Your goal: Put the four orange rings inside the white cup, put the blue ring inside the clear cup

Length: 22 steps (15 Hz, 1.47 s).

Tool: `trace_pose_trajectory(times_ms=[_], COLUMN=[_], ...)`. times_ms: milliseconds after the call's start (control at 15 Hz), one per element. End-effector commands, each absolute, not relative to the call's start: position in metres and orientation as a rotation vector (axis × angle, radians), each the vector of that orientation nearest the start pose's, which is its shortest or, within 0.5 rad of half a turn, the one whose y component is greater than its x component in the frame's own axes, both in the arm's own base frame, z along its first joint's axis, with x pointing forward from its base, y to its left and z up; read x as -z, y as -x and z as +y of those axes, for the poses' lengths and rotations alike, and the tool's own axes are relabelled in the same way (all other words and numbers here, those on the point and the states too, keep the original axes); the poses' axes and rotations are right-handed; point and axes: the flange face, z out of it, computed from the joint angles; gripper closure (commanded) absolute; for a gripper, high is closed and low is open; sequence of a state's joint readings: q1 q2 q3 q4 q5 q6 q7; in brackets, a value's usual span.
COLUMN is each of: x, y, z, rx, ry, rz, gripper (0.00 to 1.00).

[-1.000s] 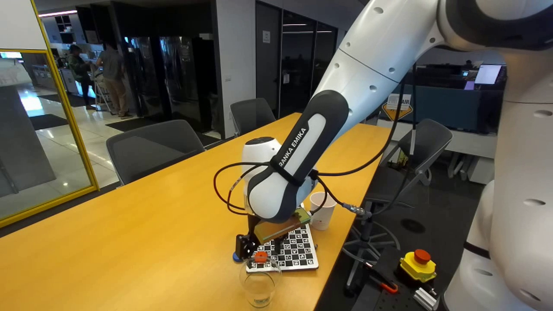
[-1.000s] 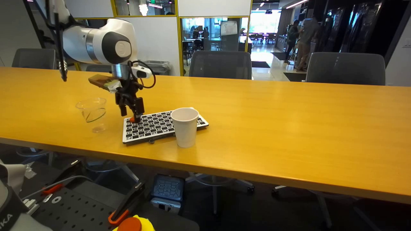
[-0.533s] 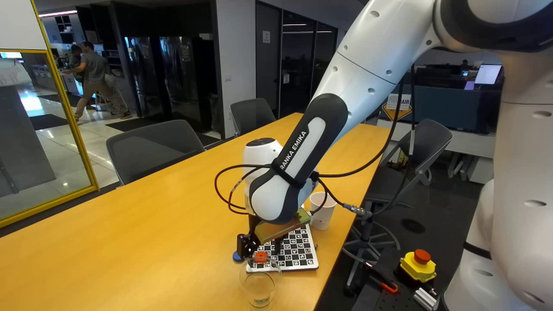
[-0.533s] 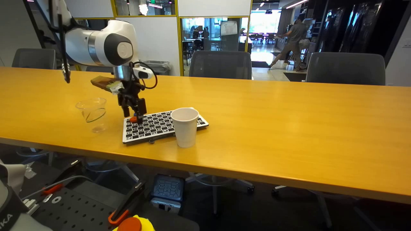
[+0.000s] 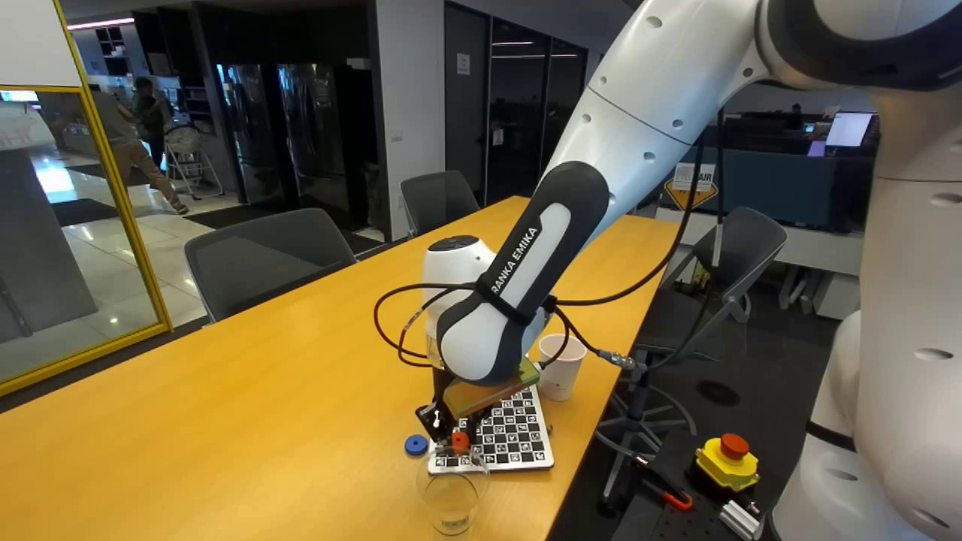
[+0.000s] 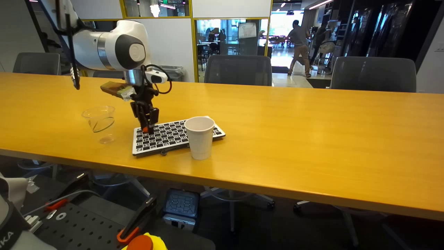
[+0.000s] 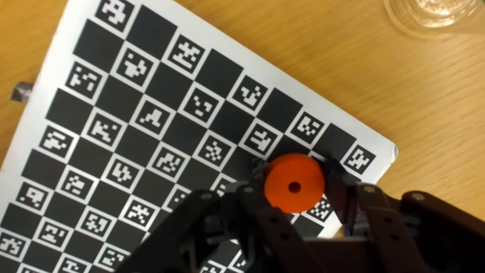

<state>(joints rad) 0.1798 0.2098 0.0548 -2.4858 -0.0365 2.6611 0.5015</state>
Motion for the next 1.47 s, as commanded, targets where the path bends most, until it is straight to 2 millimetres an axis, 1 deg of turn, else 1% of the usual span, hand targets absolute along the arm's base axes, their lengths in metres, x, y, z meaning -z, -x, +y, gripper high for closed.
trace_pose_trajectory(times_ms=[0, 133, 267, 400, 667, 933, 1200, 1400], x=[-0.204, -0.213, -0.226, -0.242, -0.281, -0.310, -0.323, -0.325], y=[-0.461, -0.460, -0.459, -0.458, -0.460, -0.453, -0.438, -0.425], z=[0.115, 0.107, 0.090, 0.067, 0.021, -0.026, -0.061, -0.074], rx=[-0.010, 0.009, 0.039, 0.080, 0.172, 0.257, 0.280, 0.266], ry=[3.139, 3.140, 3.139, 3.137, 3.124, 3.102, 3.077, 3.071], rz=[0.389, 0.420, 0.465, 0.512, 0.594, 0.727, 0.839, 0.898], gripper=[0.82, 0.82, 0.82, 0.82, 0.82, 0.82, 0.82, 0.82])
